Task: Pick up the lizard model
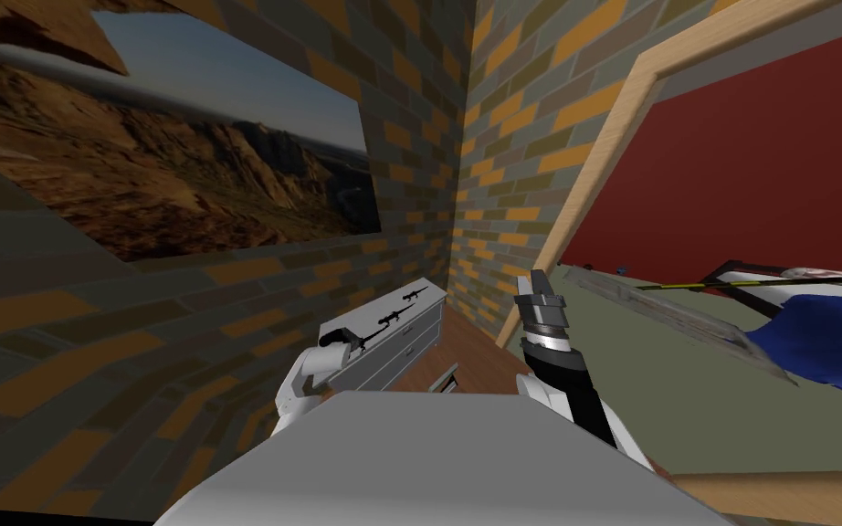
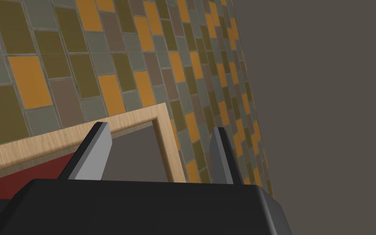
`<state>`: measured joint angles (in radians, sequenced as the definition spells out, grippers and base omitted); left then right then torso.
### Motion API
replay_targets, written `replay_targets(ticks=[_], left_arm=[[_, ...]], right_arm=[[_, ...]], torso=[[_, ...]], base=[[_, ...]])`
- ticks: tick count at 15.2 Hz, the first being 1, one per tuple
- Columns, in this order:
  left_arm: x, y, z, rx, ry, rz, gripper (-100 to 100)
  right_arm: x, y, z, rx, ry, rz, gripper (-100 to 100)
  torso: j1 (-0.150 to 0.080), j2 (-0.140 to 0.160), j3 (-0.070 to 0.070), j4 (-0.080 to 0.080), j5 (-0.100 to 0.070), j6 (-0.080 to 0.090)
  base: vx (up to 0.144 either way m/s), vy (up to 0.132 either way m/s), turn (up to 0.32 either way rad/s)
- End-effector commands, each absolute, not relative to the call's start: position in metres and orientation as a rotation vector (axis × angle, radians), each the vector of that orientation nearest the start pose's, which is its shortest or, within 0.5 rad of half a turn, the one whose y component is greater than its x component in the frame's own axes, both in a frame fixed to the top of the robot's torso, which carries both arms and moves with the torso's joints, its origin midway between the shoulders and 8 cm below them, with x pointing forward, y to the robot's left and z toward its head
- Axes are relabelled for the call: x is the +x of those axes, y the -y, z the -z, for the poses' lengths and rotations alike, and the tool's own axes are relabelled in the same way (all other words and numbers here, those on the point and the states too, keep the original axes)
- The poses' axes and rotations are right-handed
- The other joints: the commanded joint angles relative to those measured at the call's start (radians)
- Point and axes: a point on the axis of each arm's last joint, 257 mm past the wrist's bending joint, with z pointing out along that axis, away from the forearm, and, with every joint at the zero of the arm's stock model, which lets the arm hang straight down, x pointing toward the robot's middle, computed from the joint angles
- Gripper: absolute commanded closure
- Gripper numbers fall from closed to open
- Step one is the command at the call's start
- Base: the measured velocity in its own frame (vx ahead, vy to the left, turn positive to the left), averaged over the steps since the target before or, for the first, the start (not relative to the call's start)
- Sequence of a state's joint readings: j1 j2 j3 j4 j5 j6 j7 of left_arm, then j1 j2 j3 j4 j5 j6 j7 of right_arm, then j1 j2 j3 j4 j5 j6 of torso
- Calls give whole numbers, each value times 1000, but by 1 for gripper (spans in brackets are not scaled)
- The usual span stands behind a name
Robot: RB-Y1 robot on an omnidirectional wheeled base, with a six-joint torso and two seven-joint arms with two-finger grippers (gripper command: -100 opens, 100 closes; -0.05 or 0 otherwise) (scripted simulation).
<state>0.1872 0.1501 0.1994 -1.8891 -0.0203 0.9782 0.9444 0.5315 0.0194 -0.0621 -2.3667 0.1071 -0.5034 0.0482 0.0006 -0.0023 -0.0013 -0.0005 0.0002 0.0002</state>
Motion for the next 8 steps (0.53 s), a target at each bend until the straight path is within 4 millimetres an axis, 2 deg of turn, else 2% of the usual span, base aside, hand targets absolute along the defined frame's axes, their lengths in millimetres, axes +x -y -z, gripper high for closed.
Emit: replay_targets(ticks=[1, 6, 8], left_arm=[[386, -405, 370, -2507, -544, 768, -100], [368, -406, 390, -2613, -437, 670, -100], [365, -405, 392, -2624, -436, 651, -100]], right_arm=[[322, 286, -53, 529, -628, -1125, 0], [322, 286, -53, 529, -628, -1125, 0], [322, 286, -53, 529, -628, -1125, 0]], torso=[[0, 0, 0, 0, 0, 0], [0, 0, 0, 0, 0, 0], [0, 0, 0, 0, 0, 0]], base=[[32, 21, -114], [23, 23, -95], [27, 20, -87]])
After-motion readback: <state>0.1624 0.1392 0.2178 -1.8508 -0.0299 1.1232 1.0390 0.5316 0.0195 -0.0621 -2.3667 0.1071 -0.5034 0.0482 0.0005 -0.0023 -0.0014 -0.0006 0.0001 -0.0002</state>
